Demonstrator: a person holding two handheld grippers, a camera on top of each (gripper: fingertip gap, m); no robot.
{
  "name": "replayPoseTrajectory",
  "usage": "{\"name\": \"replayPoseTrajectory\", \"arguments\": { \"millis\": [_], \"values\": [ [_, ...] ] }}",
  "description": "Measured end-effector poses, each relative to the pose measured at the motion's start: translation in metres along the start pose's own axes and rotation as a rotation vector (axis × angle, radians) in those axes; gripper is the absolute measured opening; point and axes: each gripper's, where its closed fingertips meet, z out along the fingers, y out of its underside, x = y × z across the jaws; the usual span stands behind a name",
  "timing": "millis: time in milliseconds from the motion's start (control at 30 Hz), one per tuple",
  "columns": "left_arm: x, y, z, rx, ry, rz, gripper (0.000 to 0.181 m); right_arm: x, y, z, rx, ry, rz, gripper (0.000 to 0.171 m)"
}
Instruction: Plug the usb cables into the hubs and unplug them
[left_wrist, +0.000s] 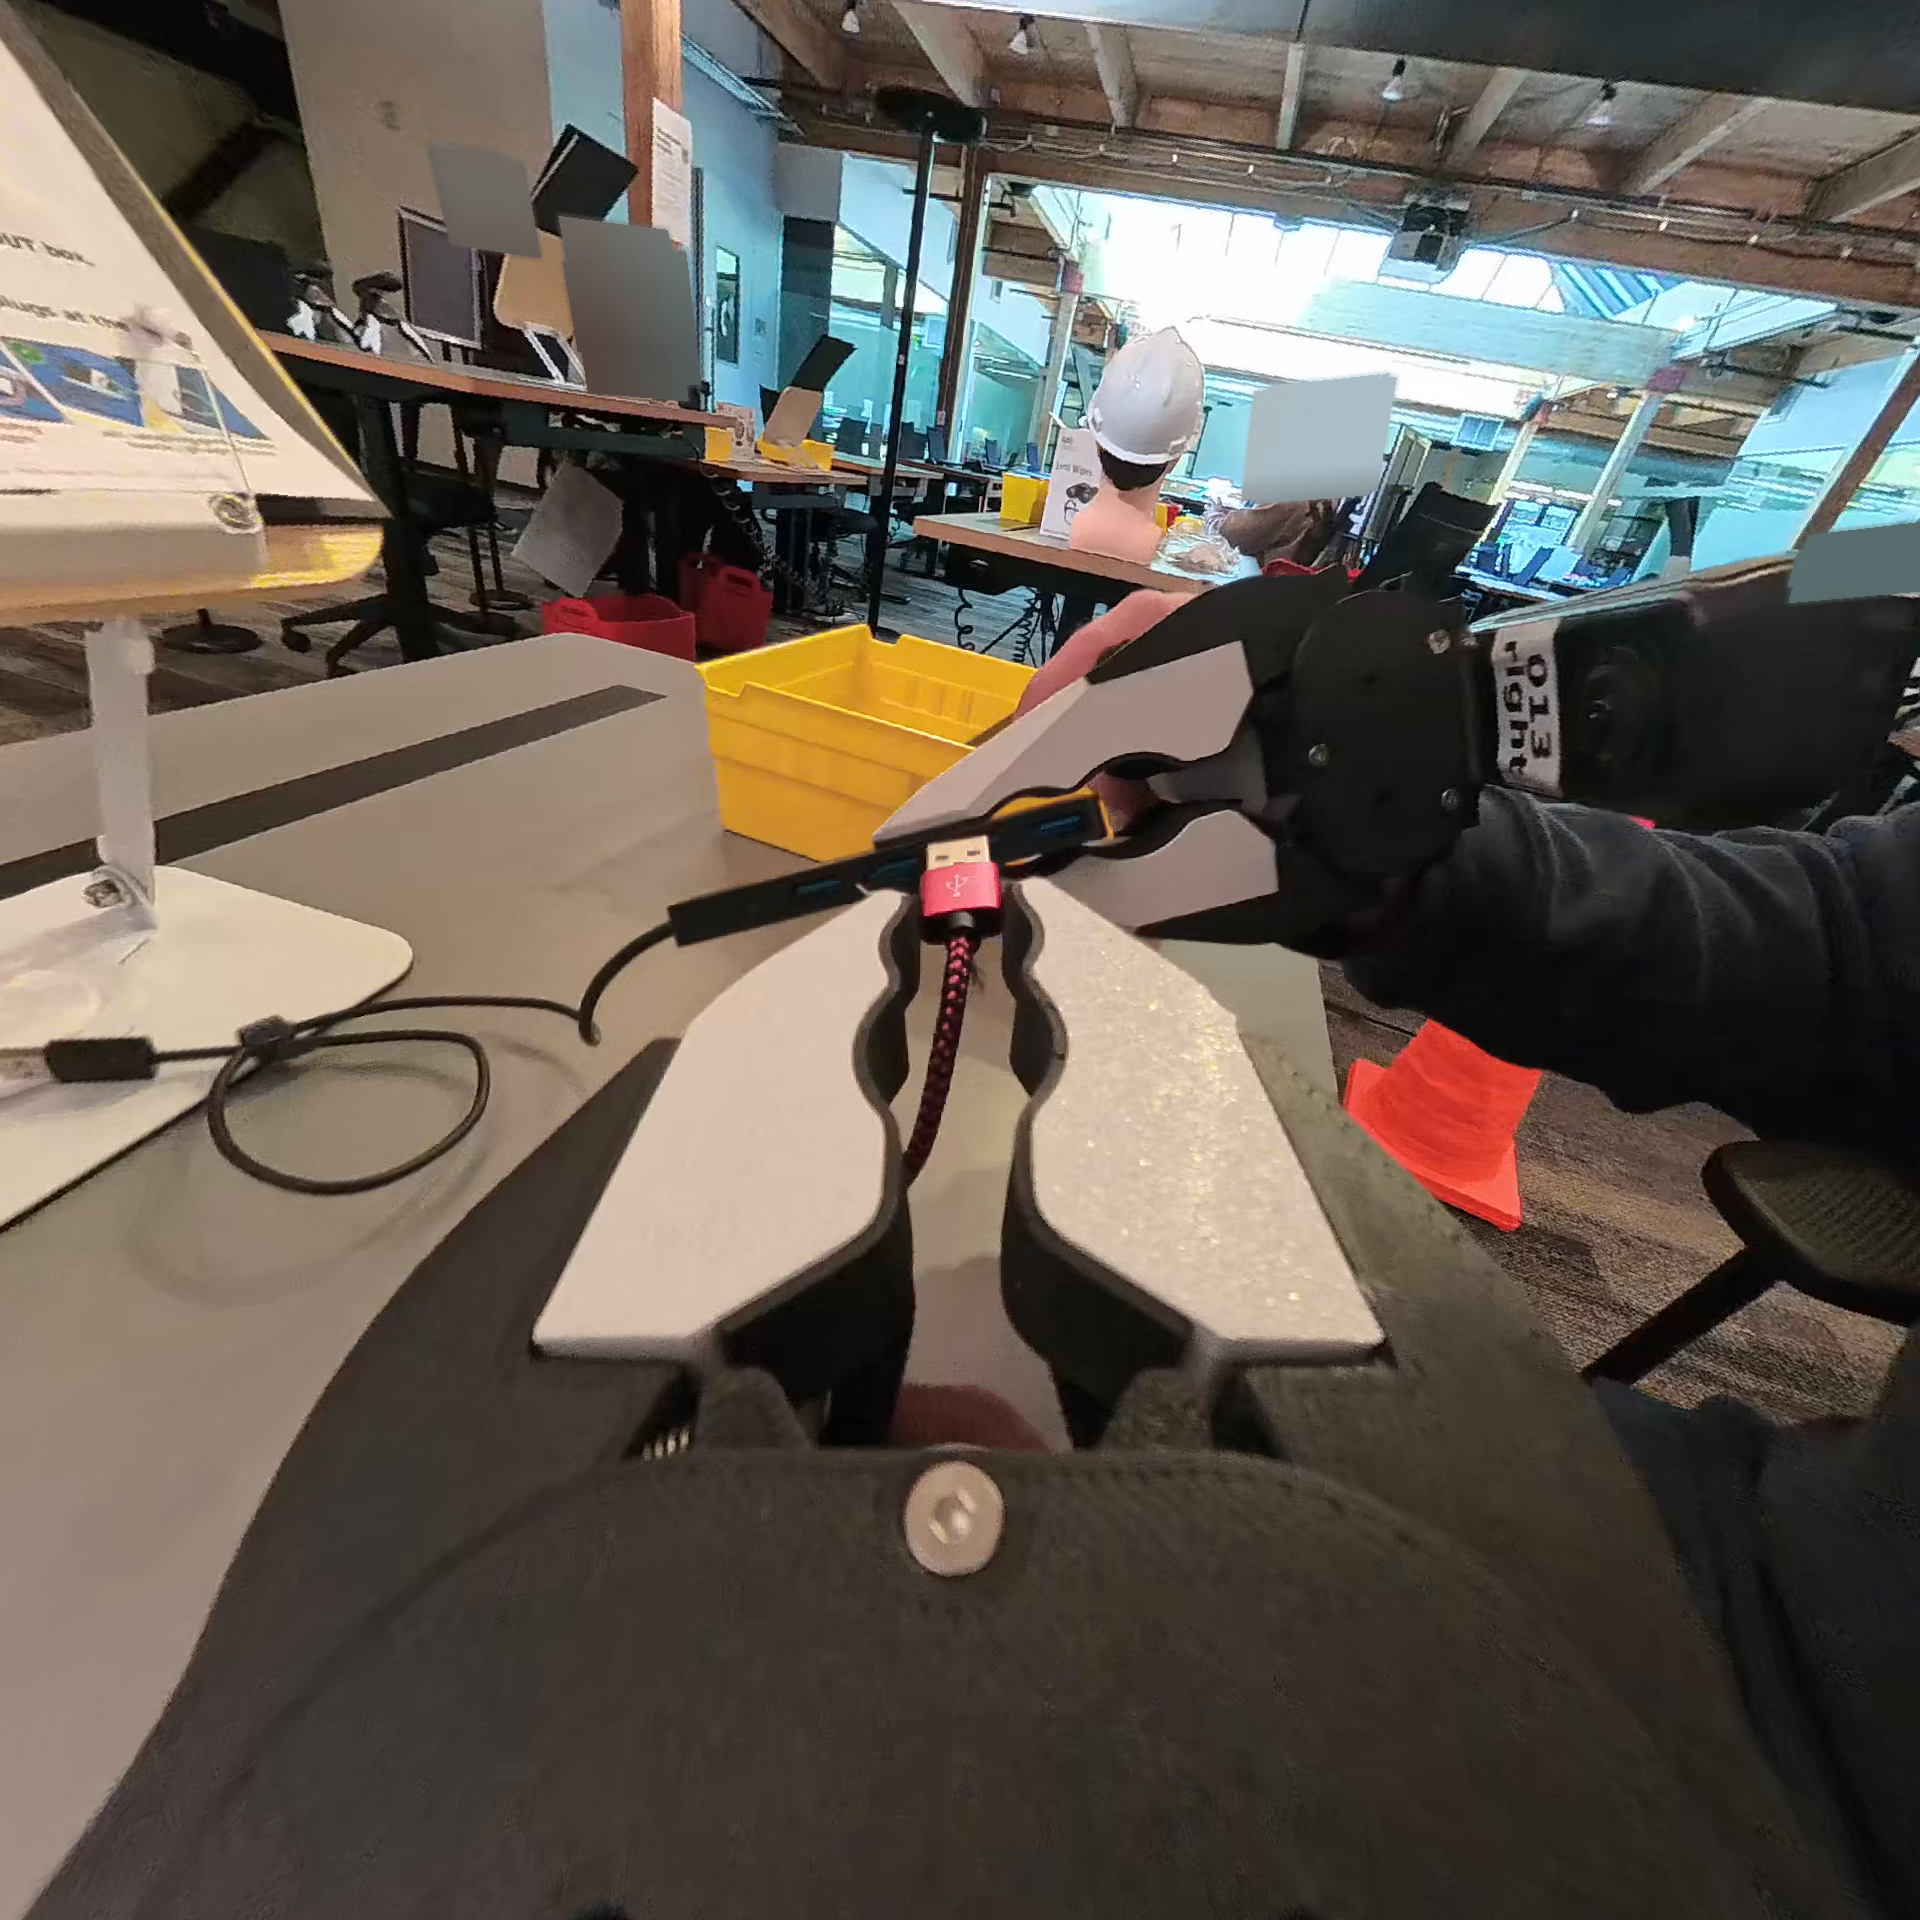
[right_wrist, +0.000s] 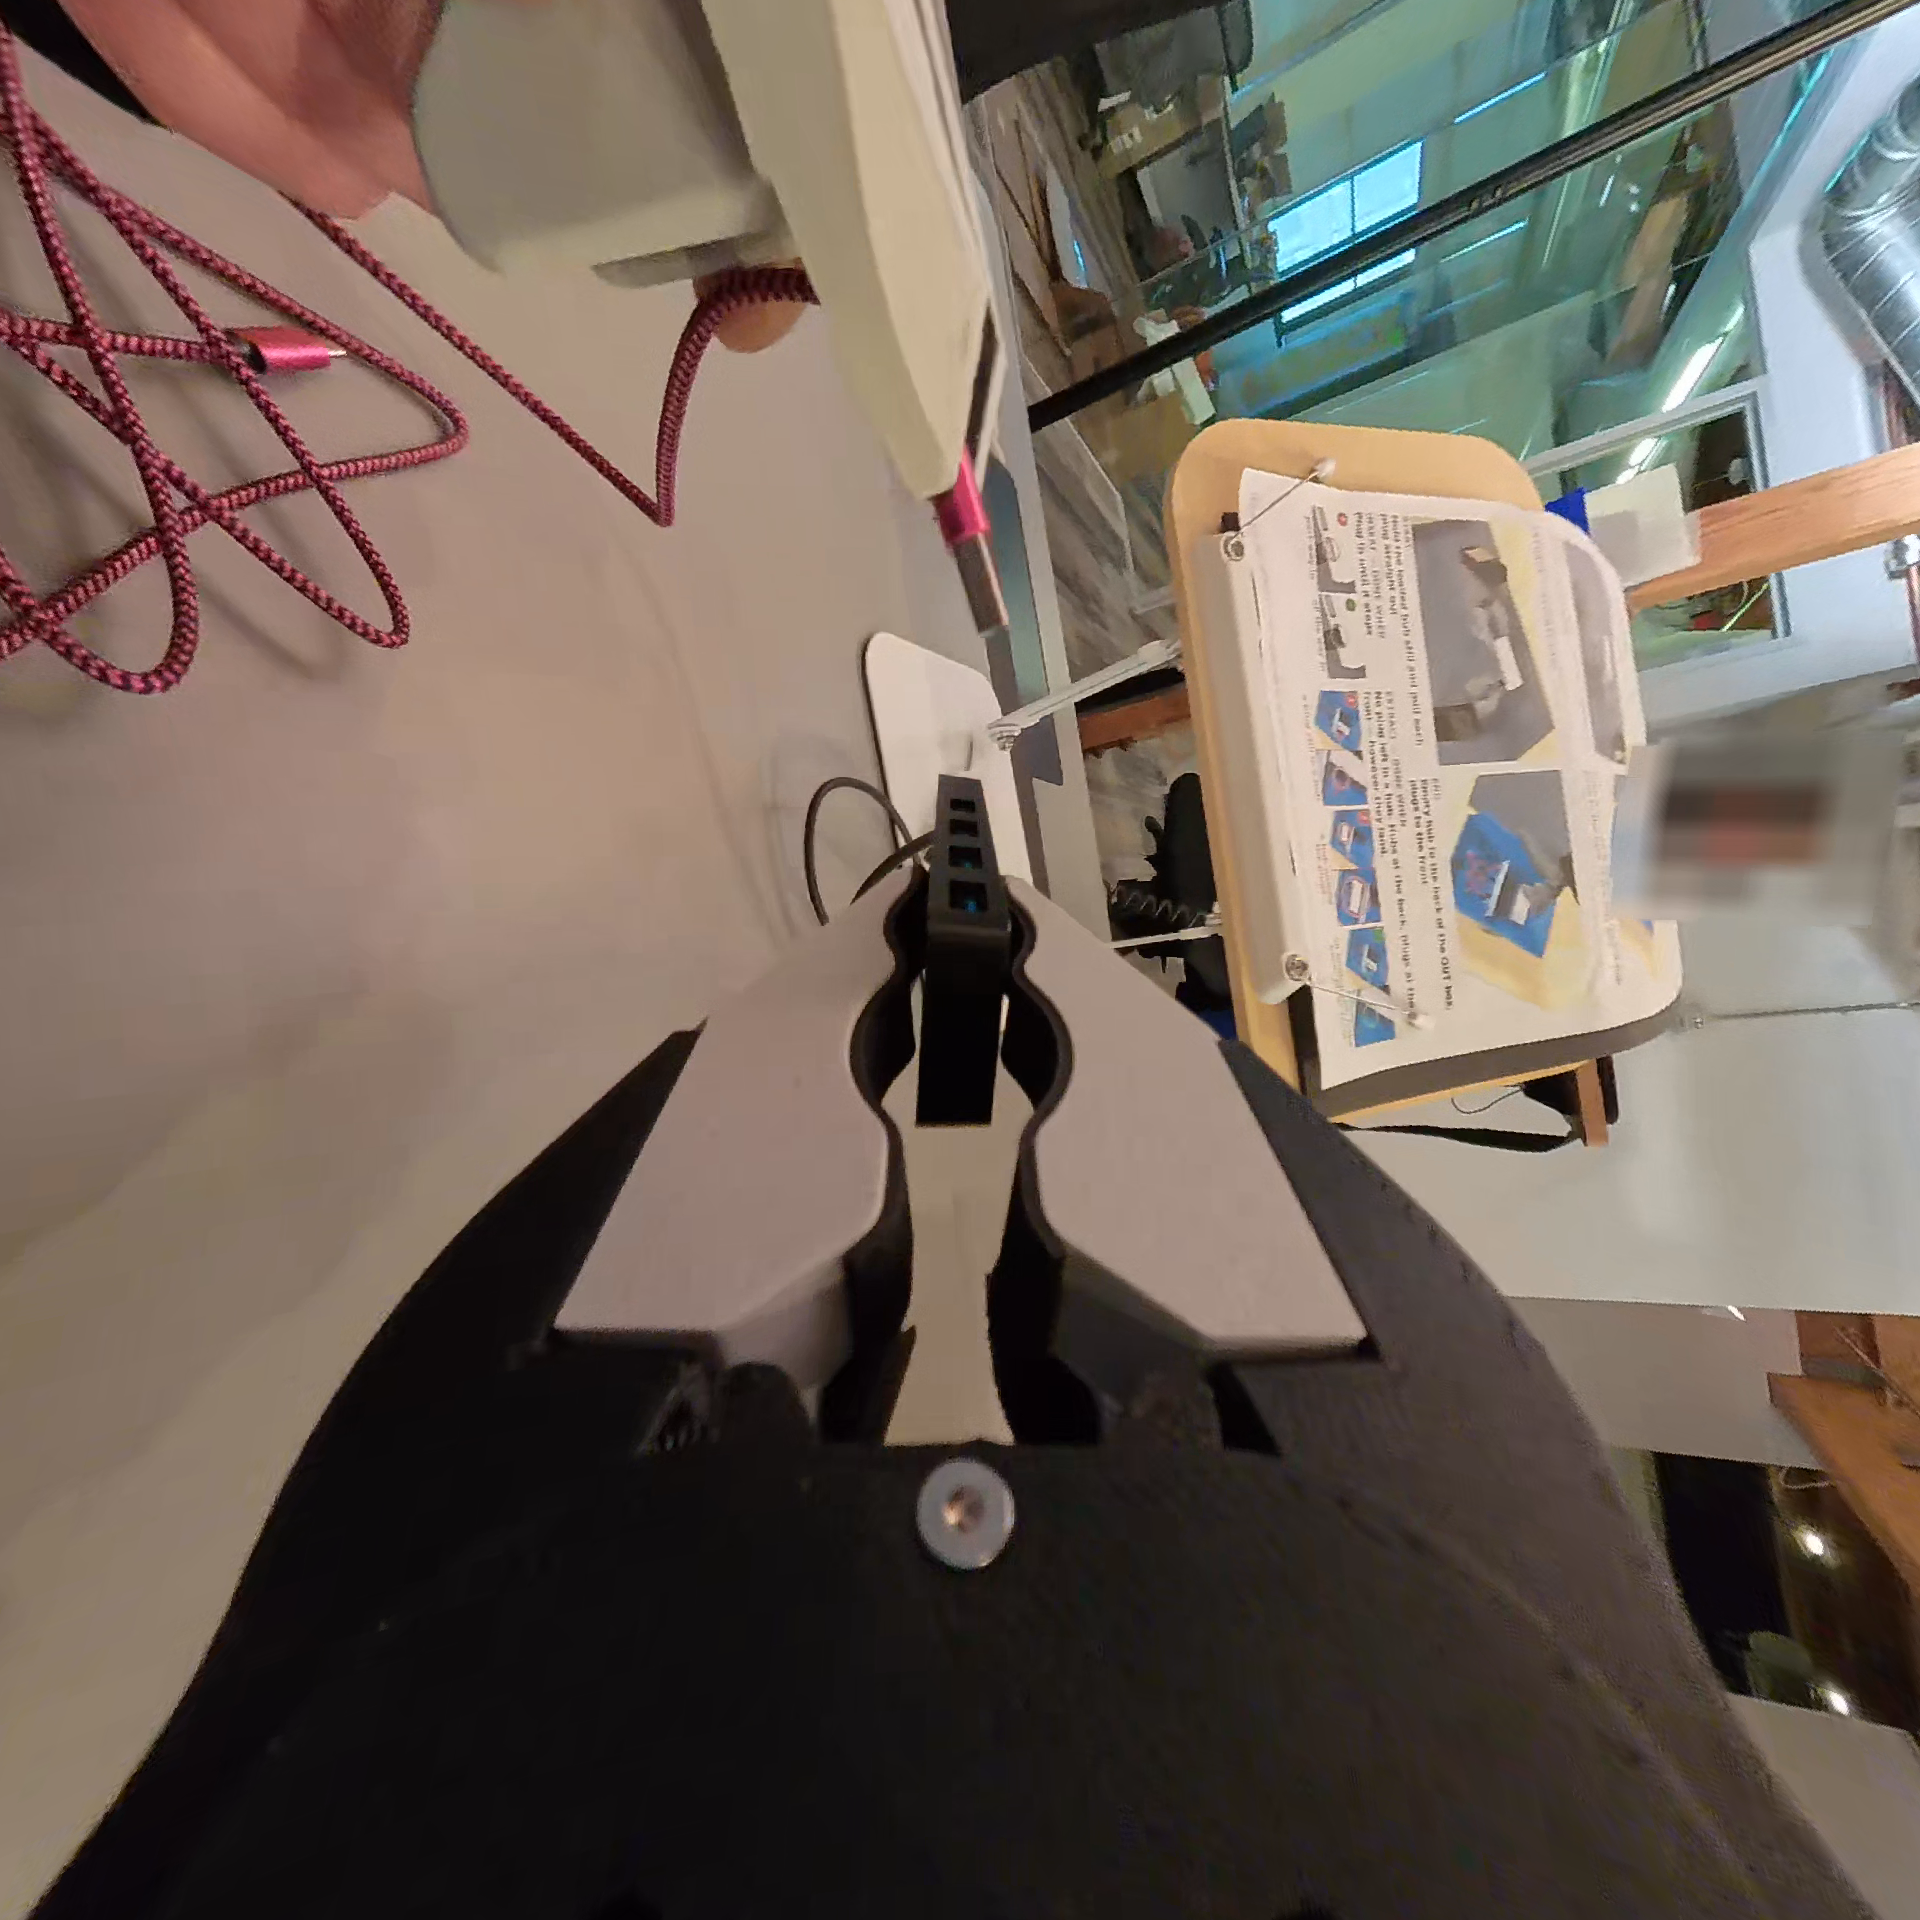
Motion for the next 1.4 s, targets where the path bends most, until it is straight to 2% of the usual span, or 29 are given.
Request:
{"name": "replayPoseTrajectory", "arguments": {
  "millis": [500, 733, 967, 1400],
  "values": [
    [-0.019, 0.000, 0.000, -0.105, -0.043, 0.018, 0.014, 0.007, -0.004, 0.014, -0.070, 0.037, -0.164, 0.008],
    [-0.023, -0.011, -0.001, -0.078, 0.003, -0.023, 0.014, 0.016, -0.011, 0.017, 0.022, 0.037, -0.020, 0.008],
    [-0.026, -0.011, 0.003, -0.093, -0.003, -0.029, 0.014, 0.017, -0.009, 0.023, 0.042, 0.041, 0.031, 0.008],
    [-0.026, -0.001, 0.013, -0.167, -0.028, 0.005, 0.014, 0.016, -0.008, 0.025, 0.033, 0.049, -0.009, 0.008]
  ]
}}
